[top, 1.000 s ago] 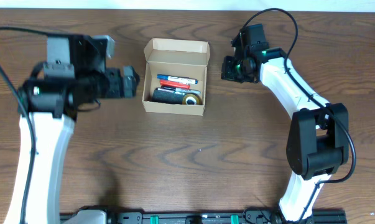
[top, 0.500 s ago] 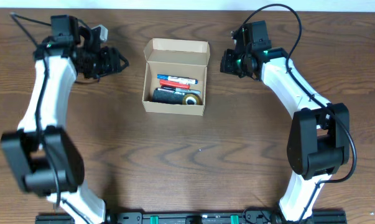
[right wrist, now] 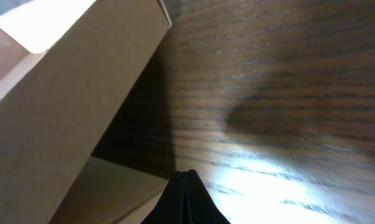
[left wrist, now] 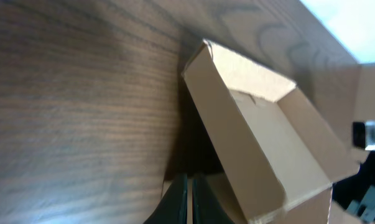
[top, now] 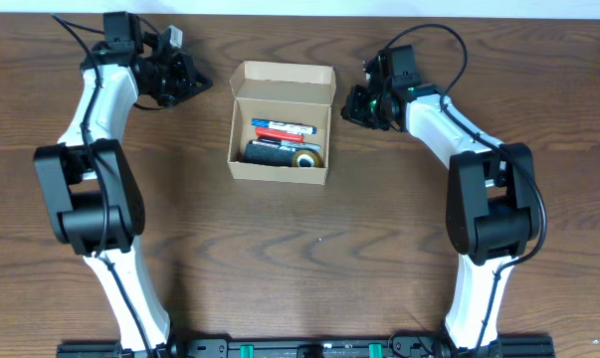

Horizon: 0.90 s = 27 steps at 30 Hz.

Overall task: Pack container
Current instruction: 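Push the box flaps inward with both grippers to close the lid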

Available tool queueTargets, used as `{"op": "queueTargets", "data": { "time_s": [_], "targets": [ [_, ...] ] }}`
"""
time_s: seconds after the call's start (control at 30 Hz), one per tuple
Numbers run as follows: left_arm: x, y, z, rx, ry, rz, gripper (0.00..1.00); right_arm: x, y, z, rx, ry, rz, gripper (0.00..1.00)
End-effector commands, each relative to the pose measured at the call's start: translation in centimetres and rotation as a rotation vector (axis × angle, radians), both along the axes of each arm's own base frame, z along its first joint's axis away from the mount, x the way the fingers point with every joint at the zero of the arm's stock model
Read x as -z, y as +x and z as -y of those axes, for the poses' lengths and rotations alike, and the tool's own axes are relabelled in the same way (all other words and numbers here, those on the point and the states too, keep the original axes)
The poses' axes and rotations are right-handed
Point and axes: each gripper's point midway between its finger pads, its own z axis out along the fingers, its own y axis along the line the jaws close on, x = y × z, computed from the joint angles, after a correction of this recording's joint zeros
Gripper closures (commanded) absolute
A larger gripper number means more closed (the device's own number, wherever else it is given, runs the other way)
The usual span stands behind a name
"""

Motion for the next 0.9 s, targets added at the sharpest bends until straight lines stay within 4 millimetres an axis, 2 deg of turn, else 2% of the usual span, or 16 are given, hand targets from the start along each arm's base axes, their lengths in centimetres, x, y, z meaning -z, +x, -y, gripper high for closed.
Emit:
{"op": "queueTargets", "data": {
  "time_s": [0.0, 0.27, 0.43, 0.6, 0.87],
  "targets": [
    [0.8, 0.7, 1.0, -0.032, -0.09, -0.051, 0.94, 0.9, 0.2, -0.4, 0.036, 0.054, -0.036, 0.99],
    [3.6, 1.1, 3.3, -0.032, -0.123, -0.108, 0.94, 2.5, 1.4, -1.4, 0.105, 0.14, -0.06, 0.99],
    [3.6, 1.1, 4.7, 0.0, -0.137, -0.096, 0.94, 3.4, 2.1, -2.1, 0.129, 0.203, -0.065, 0.99],
    [3.4, 0.8, 5.6, 0.022, -0.154, -0.099, 0.94, 2.2, 3.6, -2.9, 0.119, 0.259, 0.008, 0.99],
    [2.7, 0.9, 6.1, 0.045, -0.189, -0.081, 0.94, -2.4, 5.6, -5.2, -0.003, 0.404, 0.194, 0.99]
  ]
}}
